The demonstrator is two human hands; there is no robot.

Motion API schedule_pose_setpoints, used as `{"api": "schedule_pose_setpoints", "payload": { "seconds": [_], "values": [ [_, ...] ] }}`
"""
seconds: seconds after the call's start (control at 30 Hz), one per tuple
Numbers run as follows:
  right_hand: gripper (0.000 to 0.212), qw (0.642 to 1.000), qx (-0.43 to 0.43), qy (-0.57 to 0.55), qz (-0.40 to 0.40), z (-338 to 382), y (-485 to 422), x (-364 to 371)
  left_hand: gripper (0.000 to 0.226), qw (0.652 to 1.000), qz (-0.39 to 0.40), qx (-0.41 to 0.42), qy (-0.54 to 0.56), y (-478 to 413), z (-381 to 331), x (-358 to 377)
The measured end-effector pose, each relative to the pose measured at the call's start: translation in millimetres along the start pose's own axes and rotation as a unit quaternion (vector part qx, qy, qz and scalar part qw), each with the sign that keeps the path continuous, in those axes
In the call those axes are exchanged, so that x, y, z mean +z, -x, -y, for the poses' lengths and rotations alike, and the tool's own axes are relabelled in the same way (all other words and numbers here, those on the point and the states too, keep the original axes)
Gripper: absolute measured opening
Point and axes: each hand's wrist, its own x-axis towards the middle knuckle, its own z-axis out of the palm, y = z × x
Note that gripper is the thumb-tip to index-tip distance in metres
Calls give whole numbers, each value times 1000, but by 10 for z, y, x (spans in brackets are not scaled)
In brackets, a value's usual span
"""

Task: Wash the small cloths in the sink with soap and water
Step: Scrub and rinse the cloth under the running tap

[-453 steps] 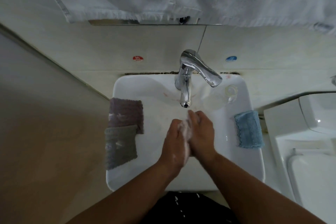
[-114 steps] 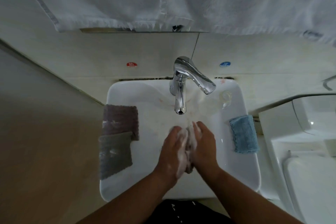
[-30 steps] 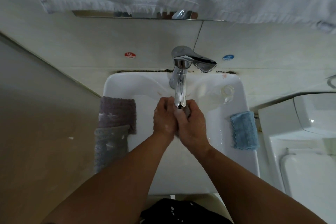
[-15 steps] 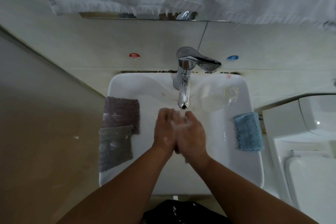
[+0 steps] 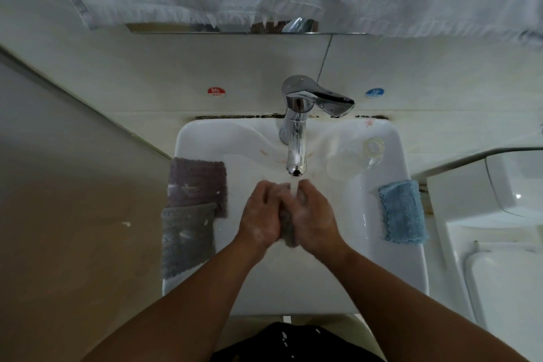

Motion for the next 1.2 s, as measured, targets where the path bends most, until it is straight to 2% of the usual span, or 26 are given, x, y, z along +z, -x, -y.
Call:
{"api": "schedule_pose_setpoints", "payload": {
  "seconds": [0.07, 0.13, 0.3, 0.4, 0.5, 0.63, 0.7, 0.77, 0.83, 0.93, 1.0, 1.03, 1.1, 1.17, 1.2],
  "values": [
    [16, 998, 11, 44, -47, -61, -113, -147, 26, 995, -10, 51, -85, -37, 69, -105],
    [17, 994, 22, 64, -91, -171, -177, -259, 21, 988, -43, 77, -127, -88, 148, -216],
    [17, 988, 10, 98, -122, -346, -227, -367, 14, 967, -58, 135, -206, -164, 276, -369],
    [21, 982, 34, 99, -155, -386, -262, -375, 12, 970, -88, 129, -189, -196, 306, -346],
    [32, 975, 103, 77, -181, -433, -292, -328, 10, 975, -119, 98, -158, -188, 303, -282],
    [37, 961, 210, -82, -157, -266, -192, -195, 13, 985, -120, 52, -109, -120, 291, -151],
    [36, 969, 200, -97, -109, -204, -88, -78, 15, 990, -100, 35, -95, -80, 276, -63],
    [37, 982, 155, -87, -68, -156, 28, 47, 15, 994, -77, 19, -79, -40, 247, 37],
    [40, 991, 92, -85, -40, -143, 91, 130, 19, 997, -72, -16, 10, 28, 134, 133],
    [31, 996, 25, -16, -78, -213, 1, 139, 32, 987, -30, -57, 149, 157, -46, 243],
    [17, 997, 20, 50, -62, -285, -83, 102, 25, 989, -2, -36, 142, 192, -75, 287],
    [23, 998, 19, 57, -31, -308, -97, 90, 20, 994, -3, -9, 112, 180, -68, 289],
    [26, 993, 77, -84, -12, -264, -68, 89, 13, 998, -14, 49, 29, 109, -15, 261],
    [24, 972, 111, -202, -45, -157, -52, 77, 8, 995, -43, 83, -38, 54, 25, 232],
    [22, 967, 111, -219, -64, -117, -54, 74, 10, 993, -61, 83, -54, 47, 33, 224]
  ]
}}
